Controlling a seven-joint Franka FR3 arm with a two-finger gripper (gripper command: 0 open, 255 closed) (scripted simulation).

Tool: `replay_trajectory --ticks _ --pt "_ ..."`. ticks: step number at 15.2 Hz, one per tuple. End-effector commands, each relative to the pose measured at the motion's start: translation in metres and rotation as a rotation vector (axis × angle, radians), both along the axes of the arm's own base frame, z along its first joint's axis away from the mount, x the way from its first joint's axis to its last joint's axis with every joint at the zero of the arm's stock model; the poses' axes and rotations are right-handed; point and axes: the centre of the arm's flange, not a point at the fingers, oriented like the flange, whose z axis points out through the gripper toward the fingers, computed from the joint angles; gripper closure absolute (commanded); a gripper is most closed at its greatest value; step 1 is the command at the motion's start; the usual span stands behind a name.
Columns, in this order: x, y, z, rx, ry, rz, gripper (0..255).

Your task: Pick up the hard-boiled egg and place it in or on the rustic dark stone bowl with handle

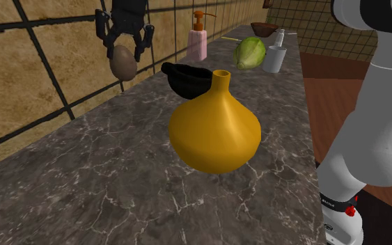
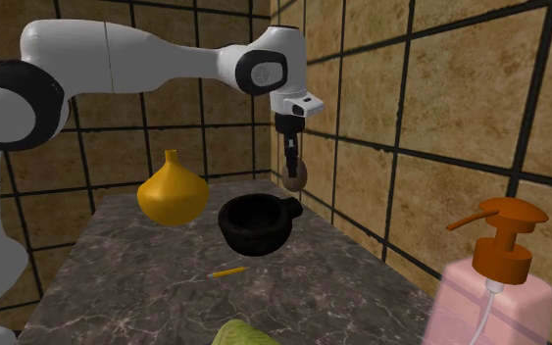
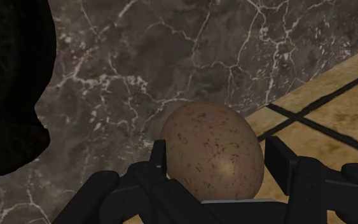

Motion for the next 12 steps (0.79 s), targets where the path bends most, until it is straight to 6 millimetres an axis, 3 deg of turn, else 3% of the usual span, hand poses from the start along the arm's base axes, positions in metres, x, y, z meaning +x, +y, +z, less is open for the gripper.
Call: replay_trajectory --ticks 1,12 --pt "0.000 0.000 0.010 0.000 0.000 0.000 255" --pt "0.000 0.000 0.068 0.000 0.000 0.000 255"
